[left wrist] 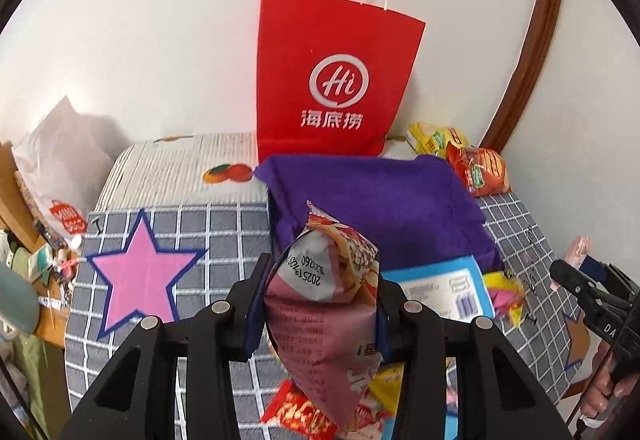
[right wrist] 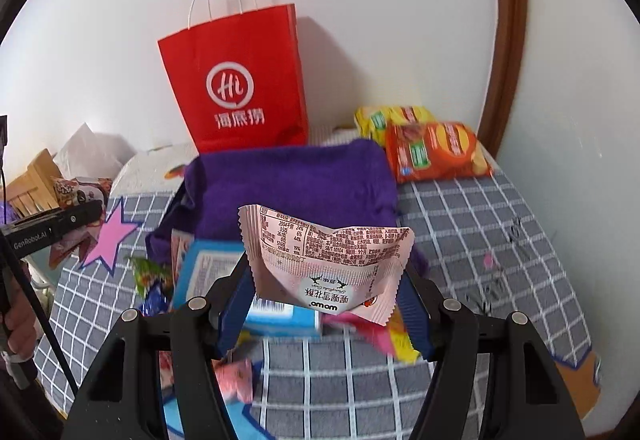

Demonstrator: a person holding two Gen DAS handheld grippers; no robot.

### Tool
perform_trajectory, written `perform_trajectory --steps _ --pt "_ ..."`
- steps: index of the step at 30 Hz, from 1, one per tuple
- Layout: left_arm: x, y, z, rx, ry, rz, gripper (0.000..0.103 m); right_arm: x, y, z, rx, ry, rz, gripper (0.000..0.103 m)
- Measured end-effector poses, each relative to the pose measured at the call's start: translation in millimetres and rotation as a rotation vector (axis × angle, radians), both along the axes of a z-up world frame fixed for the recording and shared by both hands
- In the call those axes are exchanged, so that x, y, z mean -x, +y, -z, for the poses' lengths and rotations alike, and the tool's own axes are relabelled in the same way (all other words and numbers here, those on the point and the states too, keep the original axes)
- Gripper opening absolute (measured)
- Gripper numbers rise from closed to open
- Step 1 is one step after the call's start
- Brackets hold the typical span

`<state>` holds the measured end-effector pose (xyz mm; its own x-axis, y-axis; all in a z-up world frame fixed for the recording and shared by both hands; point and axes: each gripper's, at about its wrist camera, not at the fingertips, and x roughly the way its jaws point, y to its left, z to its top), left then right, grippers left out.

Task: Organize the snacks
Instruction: 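Carry both packets over the purple towel and open the right gripper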

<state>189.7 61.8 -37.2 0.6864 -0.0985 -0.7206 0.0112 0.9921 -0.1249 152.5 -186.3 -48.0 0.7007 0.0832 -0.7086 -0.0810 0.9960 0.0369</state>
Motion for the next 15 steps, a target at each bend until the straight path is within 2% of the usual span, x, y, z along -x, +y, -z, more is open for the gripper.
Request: perform_trajectory --steps 7,15 --pt "-36 -3 -11 -0.002 -0.008 -0.01 0.04 -48 -4 -17 -0.014 -0.007 -0.007 0.066" --pt "-80 -2 -11 0.013 -0.003 -0.023 0.04 -107 -1 -24 -0.029 -0.013 -0.023 0.066"
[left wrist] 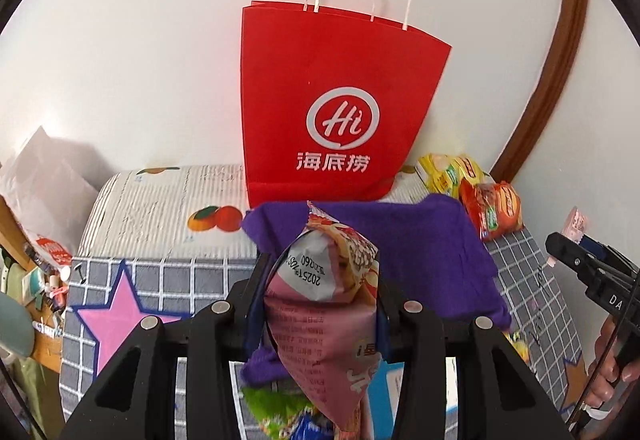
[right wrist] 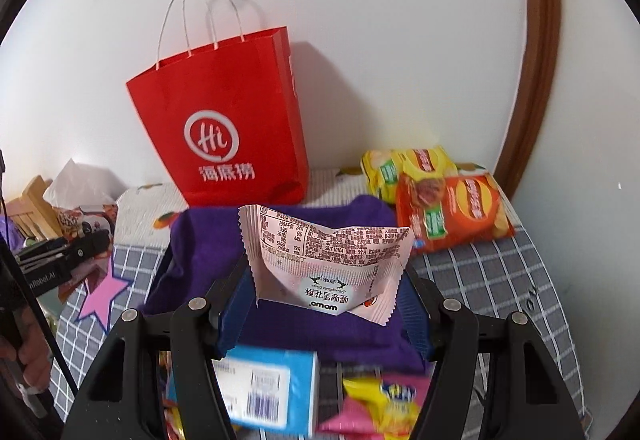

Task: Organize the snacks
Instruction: 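Carry both packets over the purple towel and open the right gripper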

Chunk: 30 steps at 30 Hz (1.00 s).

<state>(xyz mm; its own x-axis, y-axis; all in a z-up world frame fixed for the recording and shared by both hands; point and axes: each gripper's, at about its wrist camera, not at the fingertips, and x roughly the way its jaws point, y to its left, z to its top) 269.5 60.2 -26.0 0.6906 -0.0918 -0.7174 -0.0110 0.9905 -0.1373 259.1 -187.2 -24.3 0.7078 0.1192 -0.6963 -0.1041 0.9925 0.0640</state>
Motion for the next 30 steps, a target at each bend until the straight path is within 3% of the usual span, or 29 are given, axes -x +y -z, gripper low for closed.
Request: perform_trajectory --steps 9,15,30 --pt "-43 -4 -5 0.01 -0.013 0.002 0.04 -56 9 1 -0.011 0.014 -0.015 0.066" --pt "-67 -8 7 0.027 0.011 0.008 0.04 -81 10 22 -0.026 0.041 -0.025 0.066" --pt "-111 1 70 0.099 0.129 0.001 0.04 -122 0 95 0.028 0.261 -0.035 0.066"
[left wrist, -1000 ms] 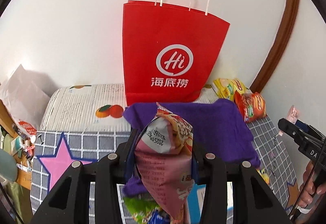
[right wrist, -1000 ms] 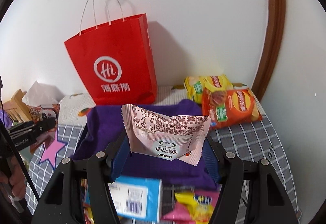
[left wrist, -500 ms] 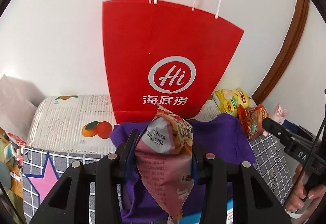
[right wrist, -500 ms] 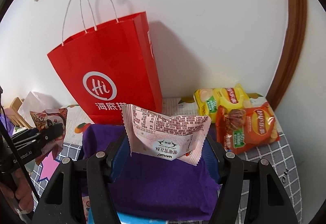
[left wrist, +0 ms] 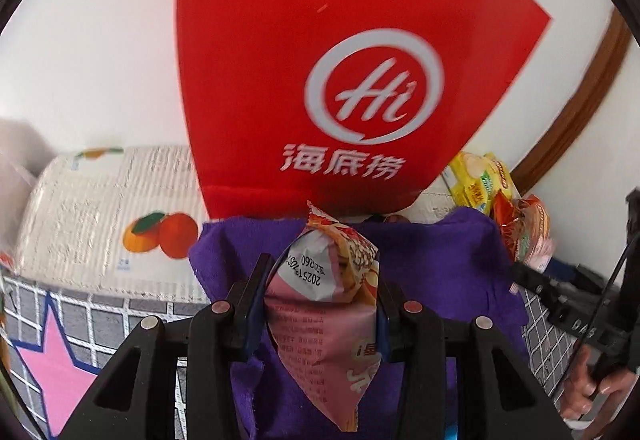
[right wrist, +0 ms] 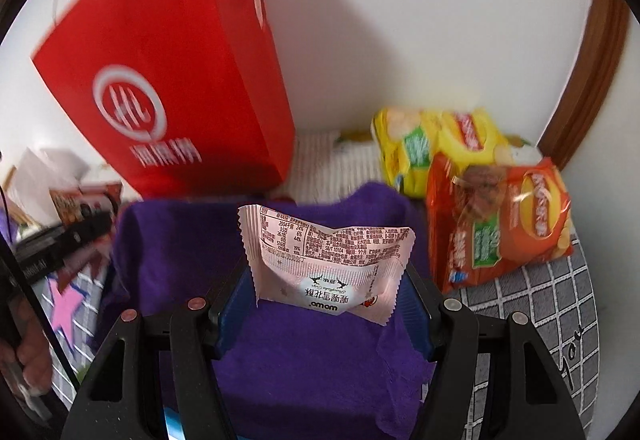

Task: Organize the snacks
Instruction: 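Carry both packets over the purple towel and open the right gripper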

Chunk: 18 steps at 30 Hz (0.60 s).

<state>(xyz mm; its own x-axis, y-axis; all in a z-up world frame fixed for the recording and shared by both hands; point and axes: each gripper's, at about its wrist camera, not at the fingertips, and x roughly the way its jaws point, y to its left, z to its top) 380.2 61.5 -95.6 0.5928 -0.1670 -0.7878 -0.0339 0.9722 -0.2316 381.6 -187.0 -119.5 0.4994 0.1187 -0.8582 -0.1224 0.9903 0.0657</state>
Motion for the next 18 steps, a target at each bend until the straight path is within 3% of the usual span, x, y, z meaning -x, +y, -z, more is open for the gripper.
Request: perform_trajectory --steps 11,18 --pt "-17 -6 41 0.012 0.103 0.008 0.04 -17 11 44 0.044 0.12 -0.028 0.066" --pt "-21 -11 49 -0.016 0.116 0.001 0.04 -24 9 63 0.05 0.173 -0.01 0.066"
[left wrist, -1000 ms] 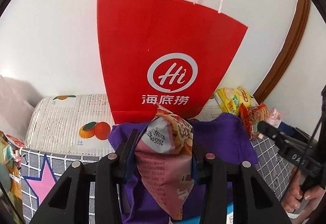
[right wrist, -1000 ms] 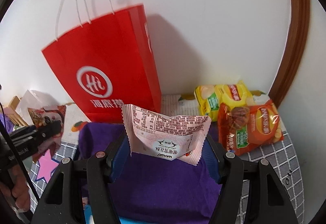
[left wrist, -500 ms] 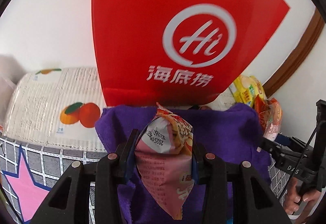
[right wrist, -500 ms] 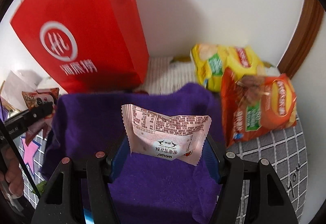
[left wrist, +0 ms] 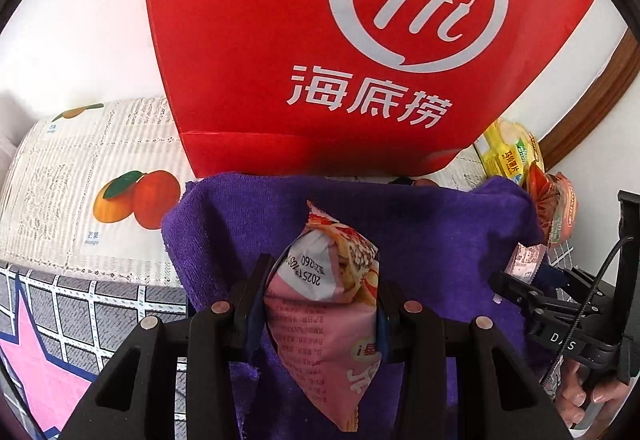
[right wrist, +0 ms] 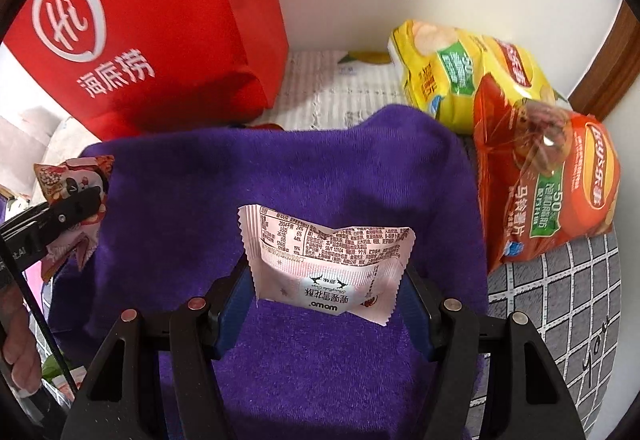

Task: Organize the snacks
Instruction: 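Carry both packets over the purple towel and open the right gripper, then open the left gripper to drop the pink bag onto the purple towel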

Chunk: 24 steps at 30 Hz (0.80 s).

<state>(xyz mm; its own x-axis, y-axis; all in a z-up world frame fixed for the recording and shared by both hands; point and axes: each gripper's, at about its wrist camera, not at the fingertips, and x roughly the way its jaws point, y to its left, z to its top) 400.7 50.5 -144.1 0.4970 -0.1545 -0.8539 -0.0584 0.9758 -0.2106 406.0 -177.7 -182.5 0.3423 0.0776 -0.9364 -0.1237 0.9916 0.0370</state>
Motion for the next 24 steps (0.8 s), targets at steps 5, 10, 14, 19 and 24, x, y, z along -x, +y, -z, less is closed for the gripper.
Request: perform_trajectory --steps 5,10,14,19,24 --pt "-2 1 3 0.024 0.013 0.003 0.04 -4 2 7 -0.001 0.021 0.002 0.066" --pt "-5 -3 8 0.026 0.033 0.013 0.04 -5 5 10 0.011 0.036 -0.006 0.07" --pt "-7 -6 13 0.026 0.046 0.019 0.041 -6 11 14 0.022 0.037 -0.02 0.073" --pt "-8 -10 14 0.03 0.05 0.03 0.041 -3 12 12 -0.002 0.009 -0.035 0.087" --pt "-7 -14 12 0.041 0.046 0.051 0.055 -1 6 5 -0.026 0.001 -0.014 0.087"
